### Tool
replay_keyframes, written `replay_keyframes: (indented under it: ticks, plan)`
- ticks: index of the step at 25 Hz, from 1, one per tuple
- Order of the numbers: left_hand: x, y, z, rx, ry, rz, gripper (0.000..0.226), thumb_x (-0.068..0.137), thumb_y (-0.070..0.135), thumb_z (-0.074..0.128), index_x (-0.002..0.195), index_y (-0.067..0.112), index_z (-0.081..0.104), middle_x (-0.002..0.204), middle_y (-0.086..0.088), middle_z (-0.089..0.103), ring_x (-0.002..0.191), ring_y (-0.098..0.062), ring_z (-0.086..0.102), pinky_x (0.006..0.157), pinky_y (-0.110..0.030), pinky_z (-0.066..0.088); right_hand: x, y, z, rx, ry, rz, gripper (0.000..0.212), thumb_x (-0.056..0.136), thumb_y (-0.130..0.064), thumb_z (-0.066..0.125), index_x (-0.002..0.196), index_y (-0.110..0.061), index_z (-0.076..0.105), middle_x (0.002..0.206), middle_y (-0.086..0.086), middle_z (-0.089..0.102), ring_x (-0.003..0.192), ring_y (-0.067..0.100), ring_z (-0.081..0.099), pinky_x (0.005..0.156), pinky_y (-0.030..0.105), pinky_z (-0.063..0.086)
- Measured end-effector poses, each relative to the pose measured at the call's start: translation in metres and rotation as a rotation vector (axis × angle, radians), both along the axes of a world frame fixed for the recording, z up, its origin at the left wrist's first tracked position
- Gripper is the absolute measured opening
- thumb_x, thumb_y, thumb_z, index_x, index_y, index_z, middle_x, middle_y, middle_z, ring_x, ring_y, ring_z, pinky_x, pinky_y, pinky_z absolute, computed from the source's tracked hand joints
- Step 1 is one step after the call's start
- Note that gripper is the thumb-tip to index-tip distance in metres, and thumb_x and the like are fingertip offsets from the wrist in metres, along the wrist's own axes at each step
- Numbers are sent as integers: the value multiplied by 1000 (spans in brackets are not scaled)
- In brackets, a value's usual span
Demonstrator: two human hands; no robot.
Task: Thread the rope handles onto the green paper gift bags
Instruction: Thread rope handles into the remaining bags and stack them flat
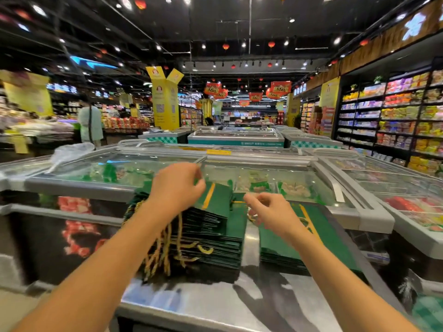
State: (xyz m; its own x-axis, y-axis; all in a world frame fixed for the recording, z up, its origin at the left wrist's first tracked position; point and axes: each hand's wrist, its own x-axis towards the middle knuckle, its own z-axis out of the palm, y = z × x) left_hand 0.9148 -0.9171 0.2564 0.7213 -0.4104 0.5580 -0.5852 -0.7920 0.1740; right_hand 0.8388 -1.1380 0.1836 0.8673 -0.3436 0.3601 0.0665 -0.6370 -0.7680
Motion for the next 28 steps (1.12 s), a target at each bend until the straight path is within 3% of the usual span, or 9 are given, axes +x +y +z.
replay_keyframes:
  ticks: [2, 5, 8, 10, 13, 16, 20, 28]
  plan:
    - [26, 41, 1, 40, 8, 188, 34, 96, 50, 58, 109, 20, 67, 109, -2, 69, 102, -26, 63, 81, -39, 54, 13, 23, 3, -2, 95, 25, 67, 90, -68, 57, 75, -3, 66, 73, 18, 71, 63, 22, 68, 66, 35, 54]
    - [46, 77, -7, 3, 52, 346, 46, 93, 58, 59, 102, 13, 68, 97, -5, 70, 96, -30, 65, 80, -39, 54, 23, 47, 3, -37, 187, -22, 65, 84, -73, 60, 55, -18, 44, 57, 12, 54, 57, 24, 62, 63, 31, 45]
    - [50, 85, -21, -91, 162, 349, 45, 93, 55, 59, 83, 12, 68, 77, -3, 67, 82, -27, 64, 78, -38, 55, 25, 59, 0, 7, 210, -18, 62, 84, -63, 69, 52, -21, 35, 50, 1, 35, 48, 20, 34, 66, 32, 40]
    - [48, 83, -31, -161, 178, 356, 40, 93, 52, 59, 84, 16, 74, 86, 1, 69, 96, -27, 63, 85, -40, 52, 23, 61, -4, 117, 171, -8, 58, 85, -53, 73, 54, -21, 37, 51, -2, 28, 49, 18, 28, 69, 33, 38]
    - [43, 83, -42, -441, 246, 244, 29, 93, 43, 63, 104, 20, 77, 107, 4, 73, 111, -24, 61, 100, -44, 48, 16, 60, -7, 358, 10, -28, 34, 86, -40, 78, 89, -11, 60, 64, 4, 55, 62, 17, 51, 70, 34, 46]
    - [22, 78, -45, -768, 327, 37, 26, 92, 28, 69, 112, 10, 73, 106, -2, 73, 99, -17, 65, 93, -36, 52, -2, 60, -1, 577, -107, 23, 37, 90, -20, 76, 117, -5, 56, 85, 13, 74, 61, 16, 61, 60, 30, 51]
    - [-14, 60, -41, -886, 380, -123, 18, 93, 27, 71, 108, 16, 70, 99, 5, 69, 90, -6, 64, 76, -23, 49, -42, 41, 7, 635, -204, 11, 25, 92, -12, 73, 110, -12, 56, 88, 14, 73, 60, 16, 61, 62, 32, 53]
    - [-63, -9, -72, -872, 646, -382, 9, 92, 16, 71, 98, 13, 66, 87, -5, 76, 68, -13, 73, 56, -19, 49, -138, -29, -12, 450, -201, -202, 29, 89, -19, 77, 111, -11, 61, 70, 3, 72, 59, 14, 62, 62, 31, 47]
